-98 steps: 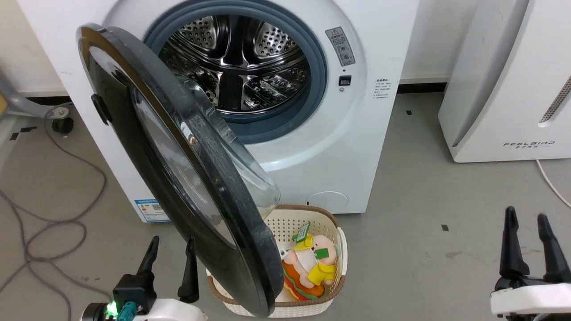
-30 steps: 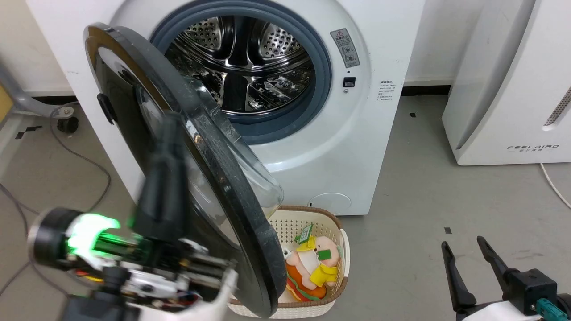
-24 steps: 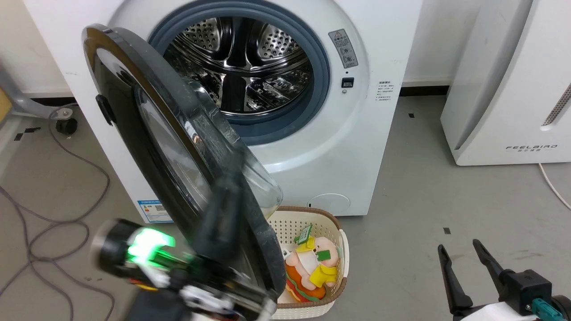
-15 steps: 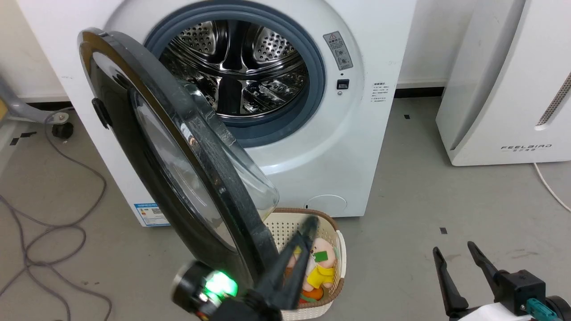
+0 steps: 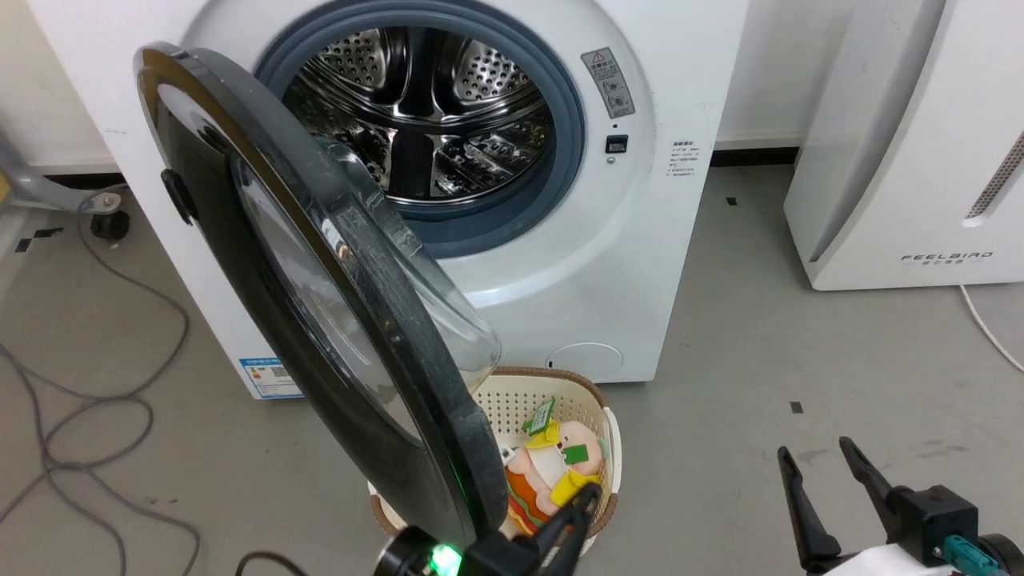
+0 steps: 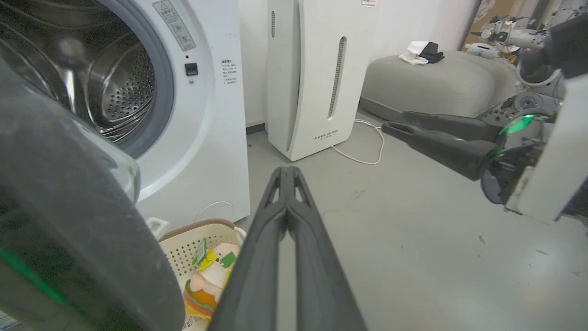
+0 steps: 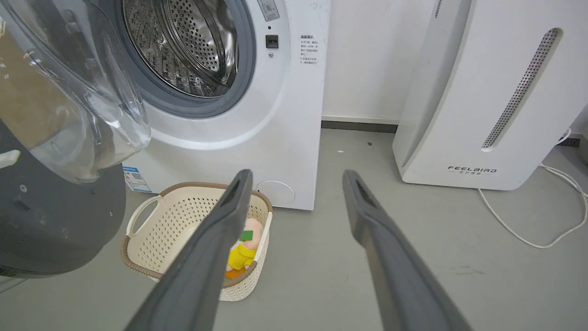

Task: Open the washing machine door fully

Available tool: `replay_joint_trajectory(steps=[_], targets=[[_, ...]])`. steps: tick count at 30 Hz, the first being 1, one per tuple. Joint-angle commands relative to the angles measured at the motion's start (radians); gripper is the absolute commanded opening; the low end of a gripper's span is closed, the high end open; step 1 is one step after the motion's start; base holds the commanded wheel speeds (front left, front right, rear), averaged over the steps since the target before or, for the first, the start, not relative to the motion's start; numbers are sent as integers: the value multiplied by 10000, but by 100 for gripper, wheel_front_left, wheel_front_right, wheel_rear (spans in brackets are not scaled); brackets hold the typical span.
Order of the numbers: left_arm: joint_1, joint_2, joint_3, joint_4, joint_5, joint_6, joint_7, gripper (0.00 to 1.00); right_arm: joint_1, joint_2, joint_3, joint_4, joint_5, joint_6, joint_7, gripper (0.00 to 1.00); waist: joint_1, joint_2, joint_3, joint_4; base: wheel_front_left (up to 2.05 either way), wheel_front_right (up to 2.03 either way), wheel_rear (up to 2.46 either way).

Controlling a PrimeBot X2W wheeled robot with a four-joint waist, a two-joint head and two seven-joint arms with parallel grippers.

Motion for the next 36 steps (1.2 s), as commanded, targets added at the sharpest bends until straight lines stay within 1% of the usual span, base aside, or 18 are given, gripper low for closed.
replay_joint_trajectory(steps=[1,8,12,16,25,32,36], targets=[[-373,-69,69,339,-35,131,-85,0,-136,41,14,49,103,6,11,100,0,-1,16,-30,0,0,0],[-1236,-133,424,1581,-370,790,-650,0,-144,41,78,221,231,6,-1,100,0,-1,40,-213,0,0,0],[-1518,-145,474,1879,-530,1073,-987,0,-105,41,10,295,292,6,-61,100,0,-1,25,-278,0,0,0],[-1572,-147,567,2021,-629,1321,-973,0,-85,41,-20,367,345,6,-92,100,0,-1,14,-276,0,0,0],[-1164,73,835,1621,-729,1791,-681,0,-92,41,-29,555,517,6,-174,100,0,-1,-4,-77,0,0,0],[-689,280,892,914,-800,2037,-342,0,-65,41,-119,645,591,6,-256,100,0,-1,-13,315,0,0,0],[-583,421,843,668,-799,1998,-344,0,-89,41,-91,557,645,6,-379,100,0,-1,7,598,0,0,0]])
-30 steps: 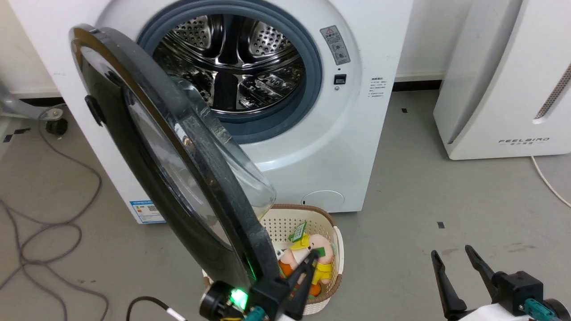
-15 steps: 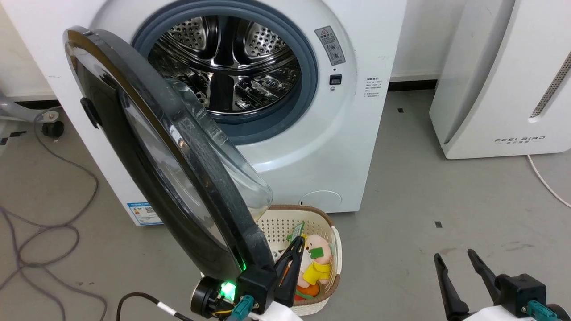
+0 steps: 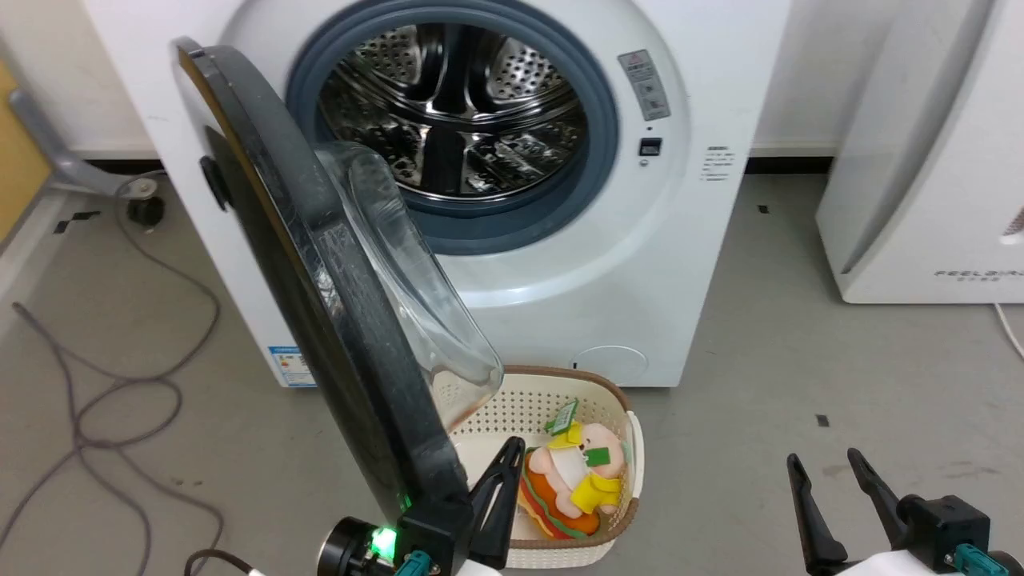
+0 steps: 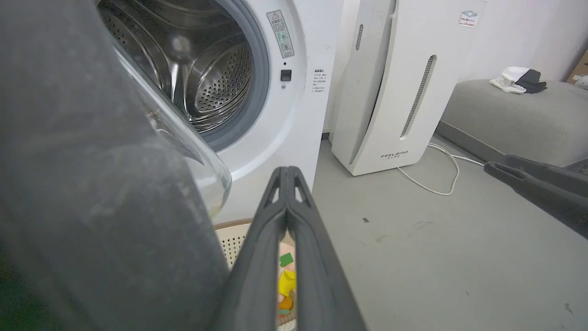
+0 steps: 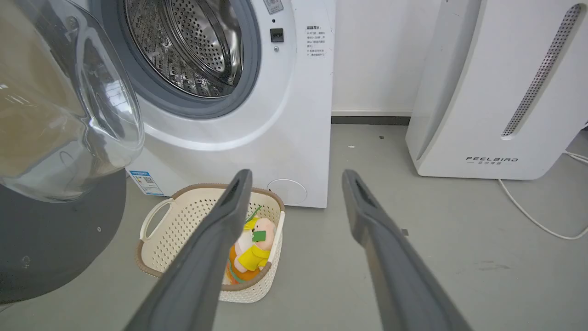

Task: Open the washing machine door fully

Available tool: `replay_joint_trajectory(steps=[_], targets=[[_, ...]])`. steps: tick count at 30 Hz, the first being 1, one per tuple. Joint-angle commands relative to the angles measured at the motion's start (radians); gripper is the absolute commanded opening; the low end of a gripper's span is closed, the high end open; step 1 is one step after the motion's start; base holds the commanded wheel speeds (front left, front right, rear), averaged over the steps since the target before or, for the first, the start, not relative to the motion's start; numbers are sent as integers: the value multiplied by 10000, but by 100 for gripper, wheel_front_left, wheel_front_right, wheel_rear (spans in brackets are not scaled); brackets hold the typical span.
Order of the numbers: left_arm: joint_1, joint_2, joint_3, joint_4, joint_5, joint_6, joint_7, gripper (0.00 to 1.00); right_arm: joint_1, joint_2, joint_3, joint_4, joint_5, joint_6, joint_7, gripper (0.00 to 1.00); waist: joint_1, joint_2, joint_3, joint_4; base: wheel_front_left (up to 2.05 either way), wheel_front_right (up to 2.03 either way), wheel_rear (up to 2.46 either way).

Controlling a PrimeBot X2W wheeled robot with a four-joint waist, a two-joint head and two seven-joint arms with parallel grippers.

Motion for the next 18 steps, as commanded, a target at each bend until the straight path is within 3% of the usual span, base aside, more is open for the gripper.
replay_joint_trajectory(steps=[1,18], targets=[[56,203,133,-88,-43,60,4,0,-78,39,10,-66,67,6,-89,100,0,0,13,219,0,0,0],[543,469,165,-708,137,562,-63,0,72,39,-170,-155,143,6,-84,100,0,0,90,2409,0,0,0]])
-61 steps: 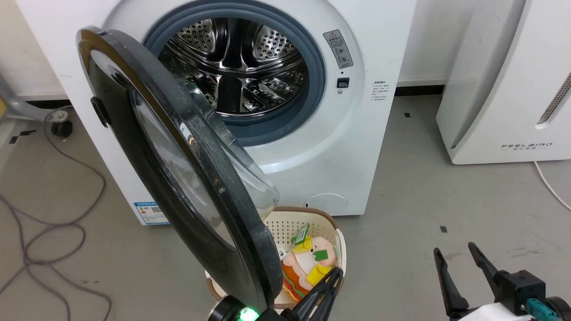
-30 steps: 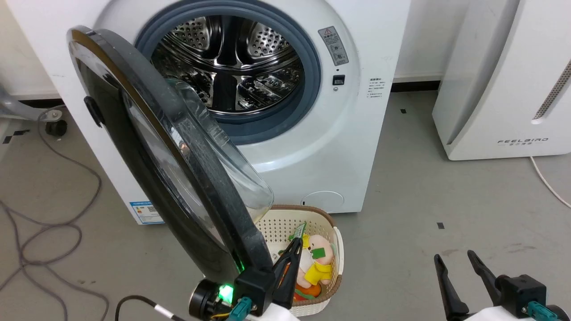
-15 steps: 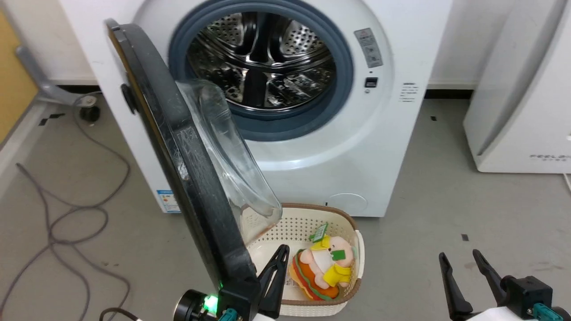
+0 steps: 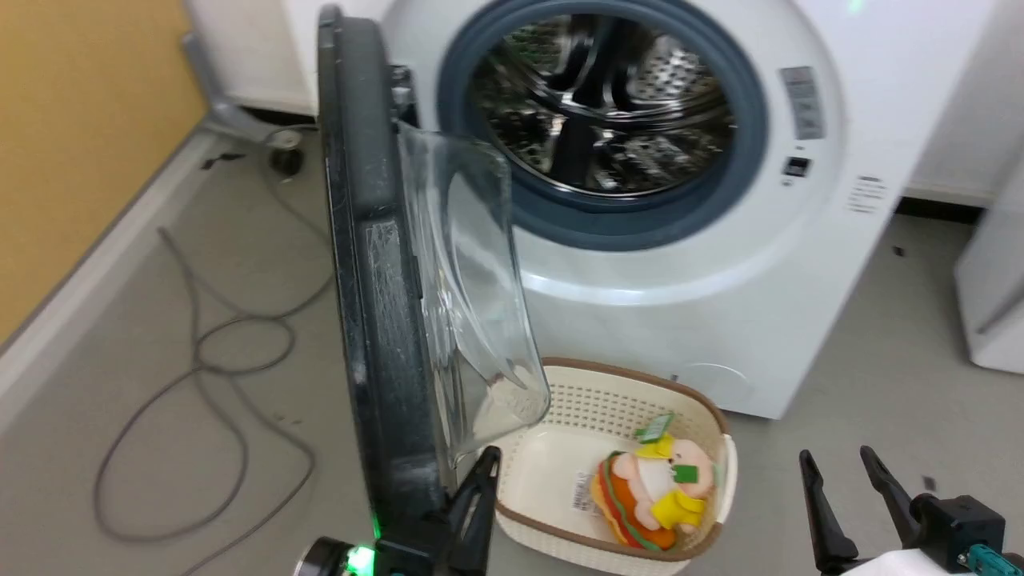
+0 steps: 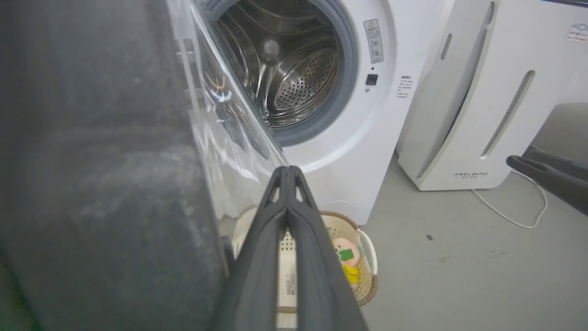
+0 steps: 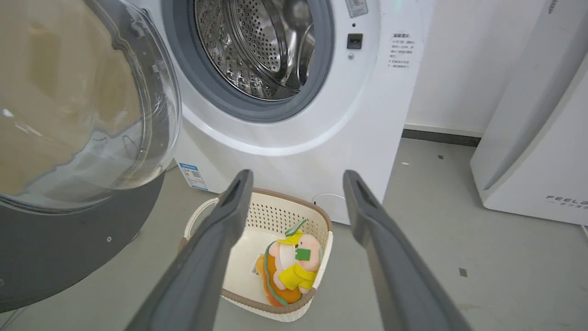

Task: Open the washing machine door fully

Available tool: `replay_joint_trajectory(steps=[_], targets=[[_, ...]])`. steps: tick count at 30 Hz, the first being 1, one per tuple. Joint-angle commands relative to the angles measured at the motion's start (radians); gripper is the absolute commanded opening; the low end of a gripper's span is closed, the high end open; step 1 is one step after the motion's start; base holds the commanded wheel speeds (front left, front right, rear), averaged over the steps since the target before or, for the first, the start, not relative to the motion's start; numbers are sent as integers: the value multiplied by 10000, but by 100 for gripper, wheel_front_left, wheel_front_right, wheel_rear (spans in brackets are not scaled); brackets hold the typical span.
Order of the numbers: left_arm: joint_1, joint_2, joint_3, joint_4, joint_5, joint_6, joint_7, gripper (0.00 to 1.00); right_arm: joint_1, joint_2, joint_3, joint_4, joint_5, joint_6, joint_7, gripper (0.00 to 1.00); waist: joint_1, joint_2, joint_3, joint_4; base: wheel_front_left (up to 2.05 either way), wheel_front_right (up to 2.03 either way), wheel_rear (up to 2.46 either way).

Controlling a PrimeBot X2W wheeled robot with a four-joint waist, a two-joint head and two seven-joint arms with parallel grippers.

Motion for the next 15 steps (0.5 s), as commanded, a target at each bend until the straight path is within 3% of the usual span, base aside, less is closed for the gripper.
replay_joint_trajectory(steps=[1,15], targets=[[75,161,189,-67,-12,136,-34,0,30,32,-27,-15,57,6,-44,100,0,0,41,546,0,0,0],[360,627,1186,-15,-263,781,-337,0,-66,32,-179,-109,35,6,10,100,0,0,150,2069,0,0,0]])
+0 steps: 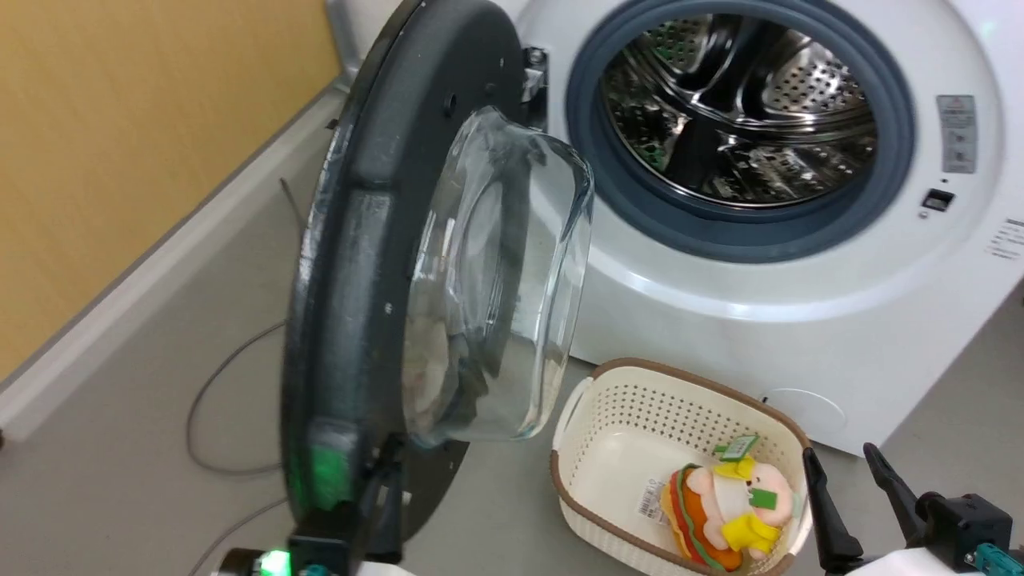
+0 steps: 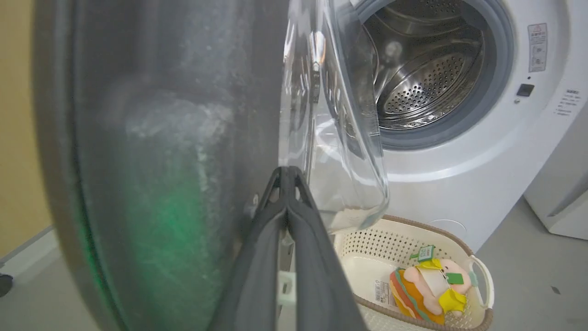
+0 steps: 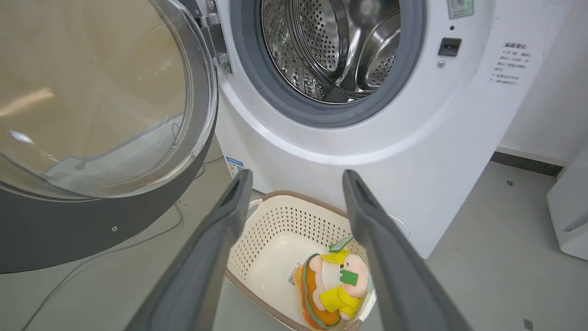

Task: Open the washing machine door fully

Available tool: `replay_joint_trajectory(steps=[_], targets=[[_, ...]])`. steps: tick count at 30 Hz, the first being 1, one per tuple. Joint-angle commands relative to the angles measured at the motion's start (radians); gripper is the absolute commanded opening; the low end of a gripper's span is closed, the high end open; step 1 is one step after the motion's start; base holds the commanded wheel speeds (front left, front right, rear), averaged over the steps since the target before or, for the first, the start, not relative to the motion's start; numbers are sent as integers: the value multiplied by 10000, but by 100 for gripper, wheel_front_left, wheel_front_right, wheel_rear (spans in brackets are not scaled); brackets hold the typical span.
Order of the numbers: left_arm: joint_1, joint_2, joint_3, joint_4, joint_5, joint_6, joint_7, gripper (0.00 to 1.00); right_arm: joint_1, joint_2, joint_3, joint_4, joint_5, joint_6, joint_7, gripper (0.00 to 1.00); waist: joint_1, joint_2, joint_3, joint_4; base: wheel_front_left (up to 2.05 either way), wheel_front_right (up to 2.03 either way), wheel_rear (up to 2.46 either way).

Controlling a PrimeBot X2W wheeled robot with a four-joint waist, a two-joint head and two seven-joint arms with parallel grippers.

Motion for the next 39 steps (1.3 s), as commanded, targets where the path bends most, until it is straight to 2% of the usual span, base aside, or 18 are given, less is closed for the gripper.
replay_joint_trajectory(steps=[1,5,10,18,30,37,39], targets=[[168,153,269,62,-95,154,-122,0,-59,28,-1,-31,38,6,1,100,0,0,29,173,0,0,0],[178,422,880,269,-300,367,-262,0,-69,28,32,-47,35,6,37,100,0,0,54,302,0,0,0],[-156,757,1735,696,-822,303,-617,0,-92,28,60,-142,-2,6,118,100,0,0,163,307,0,0,0],[-1355,1165,2914,1821,-1560,-250,-1234,0,-212,28,9,-401,-252,6,525,100,0,0,723,52,0,0,0],[-3013,1654,4532,4318,-2024,-1138,-1359,0,-538,28,70,-616,-334,6,569,100,0,0,1109,-256,0,0,0],[-3029,1442,5418,4755,-1604,-1332,-1361,0,-590,28,114,-572,-367,6,425,100,0,0,955,-396,0,0,0],[-2780,1205,5590,4561,-1377,-1214,-1361,0,-543,28,97,-503,-353,6,389,100,0,0,810,-396,0,0,0]])
